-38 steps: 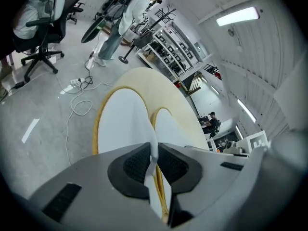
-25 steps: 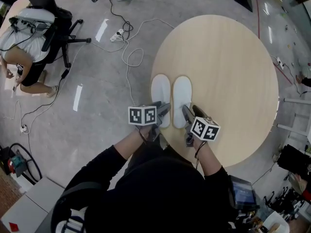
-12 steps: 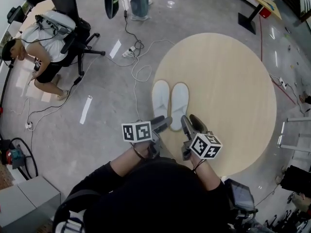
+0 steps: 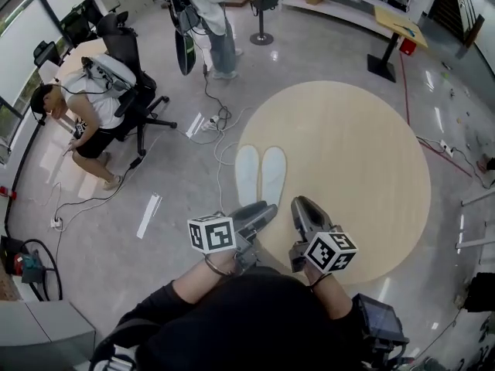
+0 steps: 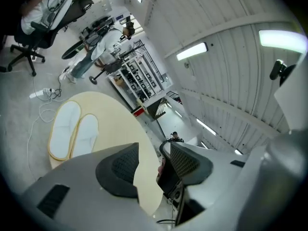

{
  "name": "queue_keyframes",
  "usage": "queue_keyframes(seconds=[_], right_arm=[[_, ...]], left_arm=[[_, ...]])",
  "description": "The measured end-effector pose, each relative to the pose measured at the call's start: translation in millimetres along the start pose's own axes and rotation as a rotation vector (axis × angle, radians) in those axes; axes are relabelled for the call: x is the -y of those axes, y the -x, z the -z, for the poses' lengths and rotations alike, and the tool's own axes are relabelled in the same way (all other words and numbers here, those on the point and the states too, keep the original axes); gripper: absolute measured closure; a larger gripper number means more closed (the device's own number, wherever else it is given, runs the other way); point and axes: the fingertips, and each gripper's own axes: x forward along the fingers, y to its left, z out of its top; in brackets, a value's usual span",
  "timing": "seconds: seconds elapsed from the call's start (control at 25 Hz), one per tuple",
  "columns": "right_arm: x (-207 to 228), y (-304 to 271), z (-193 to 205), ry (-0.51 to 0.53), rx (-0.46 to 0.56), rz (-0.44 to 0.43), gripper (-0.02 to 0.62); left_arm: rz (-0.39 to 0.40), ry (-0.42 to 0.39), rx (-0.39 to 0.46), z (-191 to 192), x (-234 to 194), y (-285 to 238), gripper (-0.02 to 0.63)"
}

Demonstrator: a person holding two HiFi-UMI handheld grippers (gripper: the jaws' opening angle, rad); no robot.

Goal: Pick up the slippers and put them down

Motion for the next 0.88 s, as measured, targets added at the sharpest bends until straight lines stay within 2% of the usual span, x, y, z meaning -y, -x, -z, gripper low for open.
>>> queue_keyframes(seconds=[0.08,0.16,0.28,0.44,0.6,0.88], right_arm=[[-3.1,26.5,-3.0,-0.004,0.026,-0.009,0.548],[-11.1,50.1,-2.8,-0.005,0.052,-0.023,0.558],[-26.6,83.4,4.9,0.000,0.078,-0.046,0.563],[-46.9,125.8,25.2,0.074,0.074,-0.084,0.563],[-54.9,165.7,40.3,0.133,0.070,-0.083,0.563],[-60.0,199.4,62.9,0.123,0.095,0.000,0.565]], left_arm=[[0.015,-0.039,0.009,16.4,20.6,5.8,0.388],[0.027,-0.056,0.025,31.9,35.4,16.0,0.420],[0.047,-0.047,0.051,56.4,52.8,33.7,0.506],[0.080,-0.035,0.076,94.7,71.4,51.0,0.561],[0.077,-0.025,0.087,128.4,83.7,61.4,0.566],[0.043,0.018,0.034,157.0,80.6,81.4,0.566]])
